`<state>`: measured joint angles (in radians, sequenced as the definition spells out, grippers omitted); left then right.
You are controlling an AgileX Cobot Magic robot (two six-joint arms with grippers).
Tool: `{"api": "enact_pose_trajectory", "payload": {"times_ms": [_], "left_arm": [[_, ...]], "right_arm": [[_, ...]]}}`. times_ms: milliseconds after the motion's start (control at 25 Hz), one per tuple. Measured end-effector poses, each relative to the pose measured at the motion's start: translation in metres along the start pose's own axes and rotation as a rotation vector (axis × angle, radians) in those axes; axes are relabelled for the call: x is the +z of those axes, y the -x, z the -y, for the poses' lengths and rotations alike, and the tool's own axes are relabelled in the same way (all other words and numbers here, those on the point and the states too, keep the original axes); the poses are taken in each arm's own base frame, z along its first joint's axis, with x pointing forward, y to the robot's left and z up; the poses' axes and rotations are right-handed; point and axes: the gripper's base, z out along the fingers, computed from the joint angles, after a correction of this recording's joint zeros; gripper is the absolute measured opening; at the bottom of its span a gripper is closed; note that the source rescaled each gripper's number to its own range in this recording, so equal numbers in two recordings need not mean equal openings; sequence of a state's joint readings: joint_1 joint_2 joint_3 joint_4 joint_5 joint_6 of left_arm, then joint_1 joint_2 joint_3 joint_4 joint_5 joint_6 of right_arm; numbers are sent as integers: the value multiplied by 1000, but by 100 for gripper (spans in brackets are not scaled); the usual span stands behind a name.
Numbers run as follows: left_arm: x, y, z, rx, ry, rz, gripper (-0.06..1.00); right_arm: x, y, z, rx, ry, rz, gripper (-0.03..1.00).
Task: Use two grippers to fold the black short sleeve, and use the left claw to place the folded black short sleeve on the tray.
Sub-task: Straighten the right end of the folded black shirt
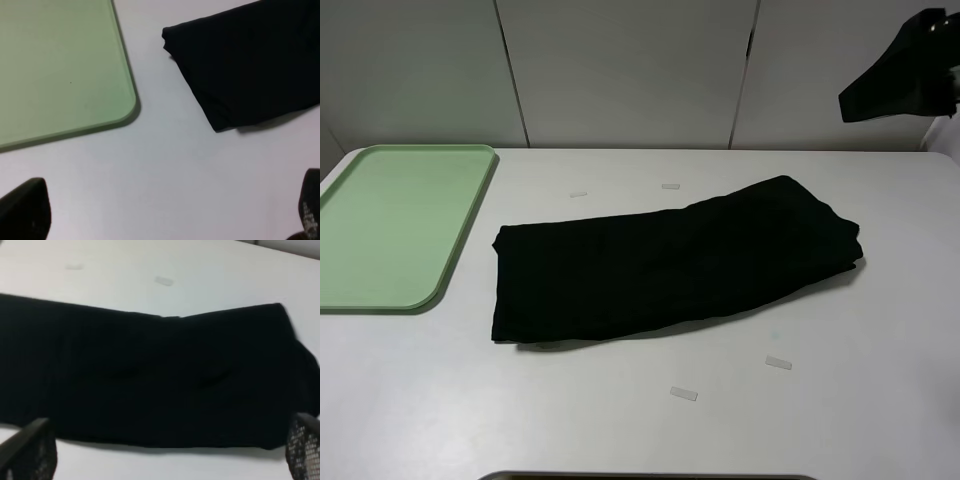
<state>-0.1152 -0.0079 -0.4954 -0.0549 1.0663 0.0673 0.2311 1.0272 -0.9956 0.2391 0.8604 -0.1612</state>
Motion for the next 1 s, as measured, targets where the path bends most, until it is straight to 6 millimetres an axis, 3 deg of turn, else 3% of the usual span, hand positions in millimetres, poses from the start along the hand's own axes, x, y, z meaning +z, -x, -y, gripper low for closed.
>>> {"api": "enact_pose_trajectory", "payload": {"times_ms": [200, 360, 400, 760, 1000], "left_arm": [[0, 0, 0, 0, 0, 0, 100], [0, 0, 0, 0, 0, 1, 100], [0, 0, 0, 0, 0, 1, 100], [0, 0, 0, 0, 0, 1, 100], [0, 0, 0, 0, 0, 1, 100]], "right_arm": [[9, 0, -5, -14, 23, -37, 100], [59, -3, 2, 10, 38, -211, 100], [59, -3, 2, 10, 38, -211, 100], [162, -23, 13, -24, 129, -506, 100], [198, 1, 46, 58, 153, -502, 100]]}}
